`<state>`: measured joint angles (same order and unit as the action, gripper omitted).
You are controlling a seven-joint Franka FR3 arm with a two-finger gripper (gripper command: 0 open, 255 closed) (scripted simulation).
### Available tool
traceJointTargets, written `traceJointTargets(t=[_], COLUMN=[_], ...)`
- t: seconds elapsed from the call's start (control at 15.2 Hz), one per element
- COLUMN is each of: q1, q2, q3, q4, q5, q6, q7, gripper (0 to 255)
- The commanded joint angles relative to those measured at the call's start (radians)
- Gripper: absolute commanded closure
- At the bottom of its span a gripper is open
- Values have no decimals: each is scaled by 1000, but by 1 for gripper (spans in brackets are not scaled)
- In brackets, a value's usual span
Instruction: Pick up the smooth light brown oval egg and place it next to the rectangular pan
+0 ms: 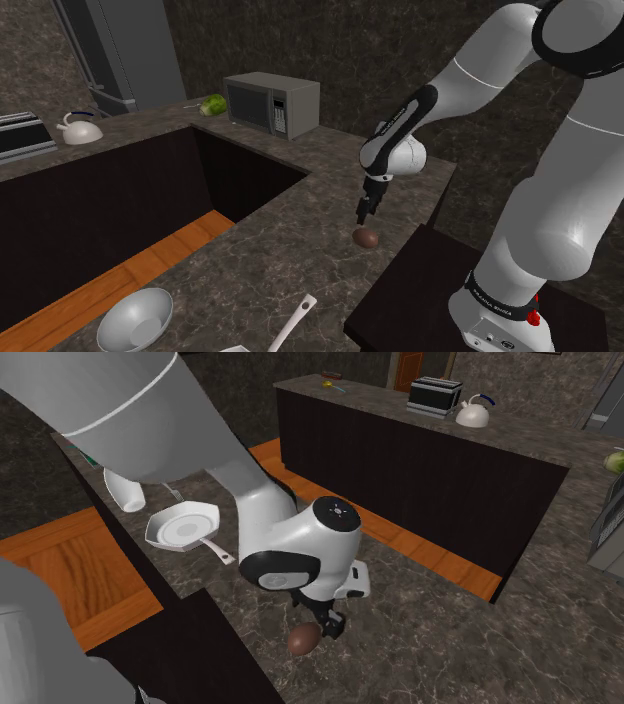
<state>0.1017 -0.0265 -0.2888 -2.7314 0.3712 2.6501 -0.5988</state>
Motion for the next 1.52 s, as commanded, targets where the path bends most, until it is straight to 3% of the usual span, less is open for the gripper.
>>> traceJointTargets(t=[0.0, 0.53, 0.99, 1.06, 1.45], q1=[13, -10, -11, -11, -11], q2=[100, 239, 239, 239, 239], q3=[6, 90, 91, 91, 91], q4=[18, 52, 52, 52, 52], q5=[125, 333, 332, 332, 333], q6=[54, 138, 138, 138, 138], q7=[-100, -252, -251, -251, -252], gripper=[0, 0, 0, 255, 255])
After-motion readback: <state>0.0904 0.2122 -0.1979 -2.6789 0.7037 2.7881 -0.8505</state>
